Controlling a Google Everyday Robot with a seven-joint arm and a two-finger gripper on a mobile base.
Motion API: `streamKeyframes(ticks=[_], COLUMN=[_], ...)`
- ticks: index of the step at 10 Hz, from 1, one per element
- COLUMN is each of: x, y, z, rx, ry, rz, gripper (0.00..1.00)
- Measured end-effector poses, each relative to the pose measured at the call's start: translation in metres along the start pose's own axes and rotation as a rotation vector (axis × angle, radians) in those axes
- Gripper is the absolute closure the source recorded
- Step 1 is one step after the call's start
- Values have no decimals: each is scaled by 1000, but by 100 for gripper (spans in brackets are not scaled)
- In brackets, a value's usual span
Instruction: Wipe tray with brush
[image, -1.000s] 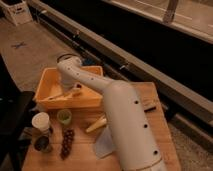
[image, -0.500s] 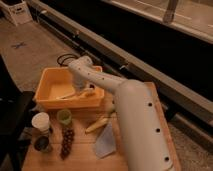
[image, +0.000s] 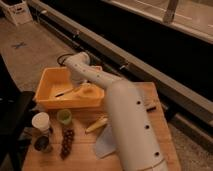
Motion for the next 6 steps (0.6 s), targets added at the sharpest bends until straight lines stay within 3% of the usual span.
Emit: streamKeyframes(ticks=[1,3,6], x=[-17,-62,-90], y=[-9,-13,-4], z=[3,13,16], rx=[9,12,-3], ry=[-20,-137,-190], rz=[-28,-87,-95], gripper=[100,100,100])
